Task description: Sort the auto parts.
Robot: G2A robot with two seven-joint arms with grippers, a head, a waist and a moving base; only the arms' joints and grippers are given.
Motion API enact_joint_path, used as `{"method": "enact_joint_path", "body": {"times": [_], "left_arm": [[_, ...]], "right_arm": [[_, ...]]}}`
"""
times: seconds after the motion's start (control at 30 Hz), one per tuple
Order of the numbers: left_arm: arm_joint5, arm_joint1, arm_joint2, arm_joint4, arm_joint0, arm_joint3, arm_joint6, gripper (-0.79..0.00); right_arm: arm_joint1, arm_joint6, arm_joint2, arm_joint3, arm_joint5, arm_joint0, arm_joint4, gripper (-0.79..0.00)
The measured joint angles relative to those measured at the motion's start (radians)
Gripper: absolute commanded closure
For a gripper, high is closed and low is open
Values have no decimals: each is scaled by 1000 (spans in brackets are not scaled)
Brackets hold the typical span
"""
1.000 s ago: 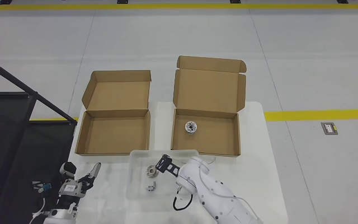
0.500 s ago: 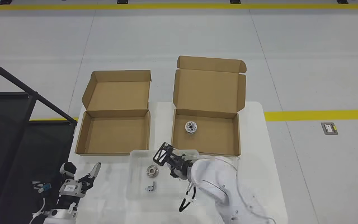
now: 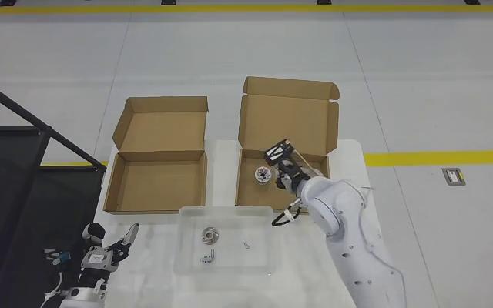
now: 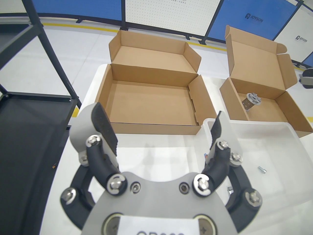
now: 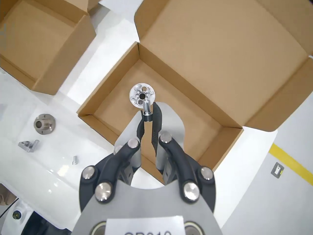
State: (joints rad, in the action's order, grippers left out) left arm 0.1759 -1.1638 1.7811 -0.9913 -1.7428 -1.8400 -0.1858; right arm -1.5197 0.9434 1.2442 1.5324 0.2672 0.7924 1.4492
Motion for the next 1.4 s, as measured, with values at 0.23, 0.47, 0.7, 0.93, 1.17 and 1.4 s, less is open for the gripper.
{"method": "enact_joint_path", "body": {"times": [0.23, 0.47, 0.7, 0.93, 1.17, 1.4], "left_arm": [[0, 0, 0, 0, 0, 0, 0, -785], [0, 0, 0, 0, 0, 0, 0, -785], [0, 0, 0, 0, 0, 0, 0, -785], [0, 0, 0, 0, 0, 0, 0, -785], [0, 0, 0, 0, 0, 0, 0, -785], [0, 0, 0, 0, 0, 0, 0, -785]], "right_arm": [[0, 1, -1, 7, -1, 2, 0, 0], [-7, -74, 7, -135, -60, -21, -95, 0], [-29, -123, -12, -490, -259, -189, -101, 0], [-61, -105, -83, -784, -335, -348, -94, 0], [-81, -128, -100, -975, -295, -444, -149, 0], [-87, -161, -95, -1109, -257, -497, -190, -6]]}}
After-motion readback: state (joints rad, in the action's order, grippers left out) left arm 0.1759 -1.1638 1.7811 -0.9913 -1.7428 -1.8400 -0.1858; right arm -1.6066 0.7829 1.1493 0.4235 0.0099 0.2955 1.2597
